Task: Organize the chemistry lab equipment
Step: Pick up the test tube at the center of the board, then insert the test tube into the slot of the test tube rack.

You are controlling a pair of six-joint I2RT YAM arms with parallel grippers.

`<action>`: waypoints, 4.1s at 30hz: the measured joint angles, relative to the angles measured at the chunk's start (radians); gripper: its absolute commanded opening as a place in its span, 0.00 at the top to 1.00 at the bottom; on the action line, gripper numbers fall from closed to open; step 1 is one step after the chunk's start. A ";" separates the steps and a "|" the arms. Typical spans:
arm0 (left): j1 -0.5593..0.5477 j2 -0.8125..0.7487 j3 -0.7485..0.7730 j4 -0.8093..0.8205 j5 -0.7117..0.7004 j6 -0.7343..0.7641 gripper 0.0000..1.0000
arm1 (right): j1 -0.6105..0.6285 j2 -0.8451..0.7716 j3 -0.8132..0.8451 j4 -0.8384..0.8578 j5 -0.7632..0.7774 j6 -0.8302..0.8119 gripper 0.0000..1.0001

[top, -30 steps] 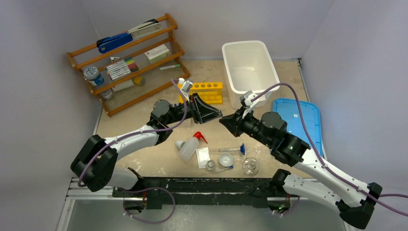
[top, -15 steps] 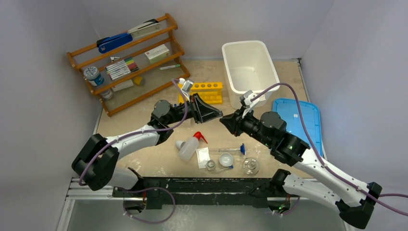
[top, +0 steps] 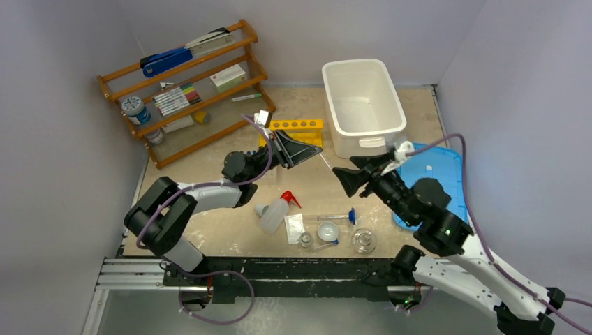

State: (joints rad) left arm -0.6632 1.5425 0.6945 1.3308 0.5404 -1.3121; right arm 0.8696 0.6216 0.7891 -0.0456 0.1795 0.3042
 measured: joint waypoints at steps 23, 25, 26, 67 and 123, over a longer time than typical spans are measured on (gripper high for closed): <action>-0.096 0.098 0.010 0.174 -0.470 -0.494 0.97 | 0.000 0.113 -0.048 0.441 0.074 -0.215 0.44; -0.101 0.098 0.014 0.173 -0.487 -0.508 0.97 | 0.000 0.127 -0.040 0.464 0.074 -0.224 0.50; -0.103 0.098 0.017 0.174 -0.495 -0.512 0.97 | 0.000 0.128 -0.040 0.465 0.074 -0.226 0.53; -0.109 0.090 0.030 0.182 -0.455 -0.470 0.46 | 0.006 0.174 0.039 0.429 0.129 -0.215 1.00; 0.107 -0.675 0.035 -1.379 -0.814 0.681 0.42 | -0.248 1.315 0.938 -0.391 -0.032 -0.183 1.00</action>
State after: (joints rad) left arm -0.5564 0.8677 0.7300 -0.0483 -0.2741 -0.6308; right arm 0.6212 1.9369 1.7275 -0.4362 0.1478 0.1207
